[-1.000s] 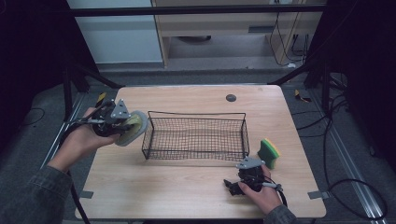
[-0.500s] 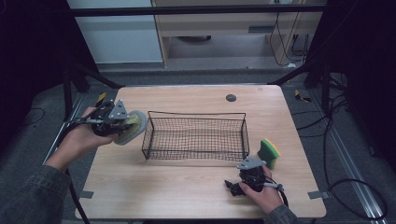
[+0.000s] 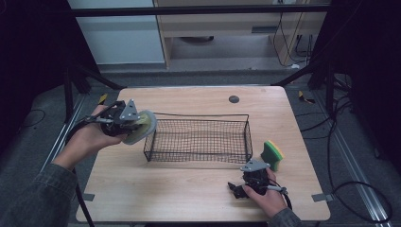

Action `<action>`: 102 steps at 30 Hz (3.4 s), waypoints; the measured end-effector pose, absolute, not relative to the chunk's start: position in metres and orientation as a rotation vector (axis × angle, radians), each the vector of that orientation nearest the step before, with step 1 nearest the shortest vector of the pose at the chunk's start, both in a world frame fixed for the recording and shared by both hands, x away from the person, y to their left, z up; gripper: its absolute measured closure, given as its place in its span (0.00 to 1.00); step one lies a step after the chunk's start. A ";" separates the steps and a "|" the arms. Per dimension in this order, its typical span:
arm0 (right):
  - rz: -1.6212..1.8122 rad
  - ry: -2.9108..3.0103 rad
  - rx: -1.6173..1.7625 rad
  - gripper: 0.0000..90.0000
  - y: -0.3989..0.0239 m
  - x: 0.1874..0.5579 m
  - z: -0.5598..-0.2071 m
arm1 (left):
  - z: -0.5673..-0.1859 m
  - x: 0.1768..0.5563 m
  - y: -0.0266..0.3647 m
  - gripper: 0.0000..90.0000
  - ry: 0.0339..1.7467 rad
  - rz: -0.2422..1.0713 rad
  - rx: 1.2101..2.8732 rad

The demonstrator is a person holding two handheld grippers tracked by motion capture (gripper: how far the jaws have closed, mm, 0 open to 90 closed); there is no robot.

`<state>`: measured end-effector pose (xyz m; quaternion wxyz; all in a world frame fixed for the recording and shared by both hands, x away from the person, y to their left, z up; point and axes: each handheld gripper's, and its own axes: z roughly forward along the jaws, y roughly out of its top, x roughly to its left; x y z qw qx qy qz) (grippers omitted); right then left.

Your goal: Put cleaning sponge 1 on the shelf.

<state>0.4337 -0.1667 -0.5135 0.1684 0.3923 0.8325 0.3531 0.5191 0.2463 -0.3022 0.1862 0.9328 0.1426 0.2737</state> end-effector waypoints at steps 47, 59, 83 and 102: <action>1.004 2.367 1.113 0.01 -0.167 0.434 -0.513 | -0.317 0.535 0.182 0.77 0.134 0.794 2.718; 1.003 2.368 1.112 0.01 -0.167 0.434 -0.513 | -0.323 0.537 0.167 0.77 0.092 0.774 2.736; 1.006 2.370 1.107 0.00 -0.167 0.434 -0.514 | -0.345 0.538 0.157 0.77 0.057 0.733 2.776; 1.007 2.369 1.105 0.01 -0.167 0.434 -0.514 | -0.369 0.547 0.165 0.77 0.084 0.681 2.825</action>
